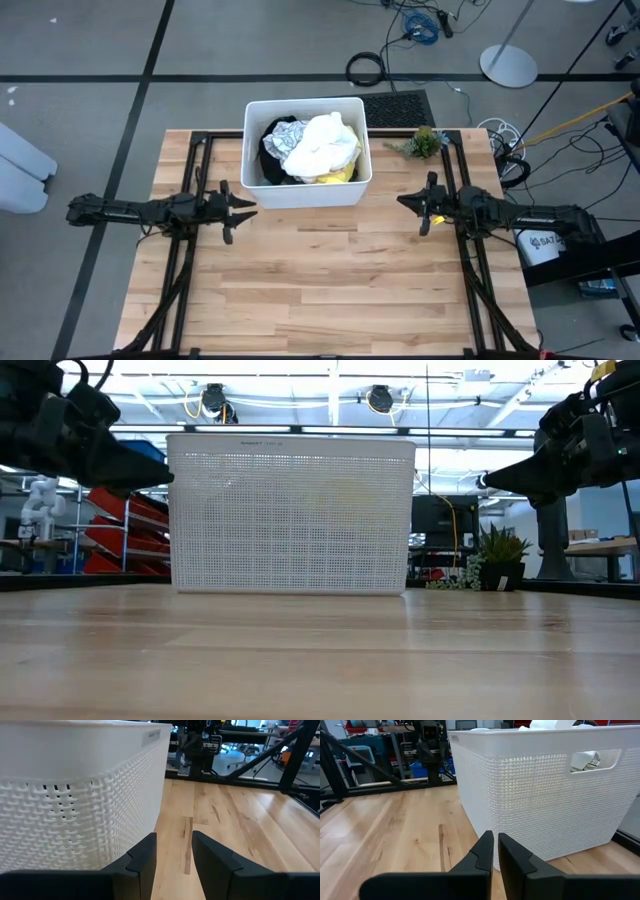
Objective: Fold laundry
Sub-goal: Return to Home Position
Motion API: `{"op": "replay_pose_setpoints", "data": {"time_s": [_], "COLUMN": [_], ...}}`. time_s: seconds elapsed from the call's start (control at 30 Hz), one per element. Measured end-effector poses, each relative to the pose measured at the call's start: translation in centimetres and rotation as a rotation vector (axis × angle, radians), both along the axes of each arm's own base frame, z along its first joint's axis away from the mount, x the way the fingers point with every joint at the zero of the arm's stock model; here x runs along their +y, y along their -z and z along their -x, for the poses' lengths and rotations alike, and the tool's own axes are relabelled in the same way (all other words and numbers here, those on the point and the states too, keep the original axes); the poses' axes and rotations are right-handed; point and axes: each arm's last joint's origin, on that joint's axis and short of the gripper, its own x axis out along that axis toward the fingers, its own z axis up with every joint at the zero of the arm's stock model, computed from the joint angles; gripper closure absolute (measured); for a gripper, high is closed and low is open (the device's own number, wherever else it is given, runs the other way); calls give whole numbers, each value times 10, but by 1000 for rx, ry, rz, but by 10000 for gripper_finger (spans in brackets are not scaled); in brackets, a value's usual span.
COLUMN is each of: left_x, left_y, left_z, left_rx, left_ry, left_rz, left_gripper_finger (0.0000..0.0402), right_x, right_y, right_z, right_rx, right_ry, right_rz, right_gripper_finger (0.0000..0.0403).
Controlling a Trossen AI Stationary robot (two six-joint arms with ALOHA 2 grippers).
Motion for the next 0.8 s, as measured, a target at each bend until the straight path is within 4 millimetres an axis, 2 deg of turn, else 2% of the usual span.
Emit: {"op": "replay_pose_setpoints", "data": {"time_s": [0.8], "left_x": [0], "left_y": [0], "left_z": [0], "left_rx": [1], "left_ry": [-2], "left_rz": [1], "left_gripper_finger": [270], "right_x": [-1], "right_y": [0], "right_z": [0], "right_rx": [4], "right_ry": [19], "right_rz": [20], "right_gripper_finger": [387]}}
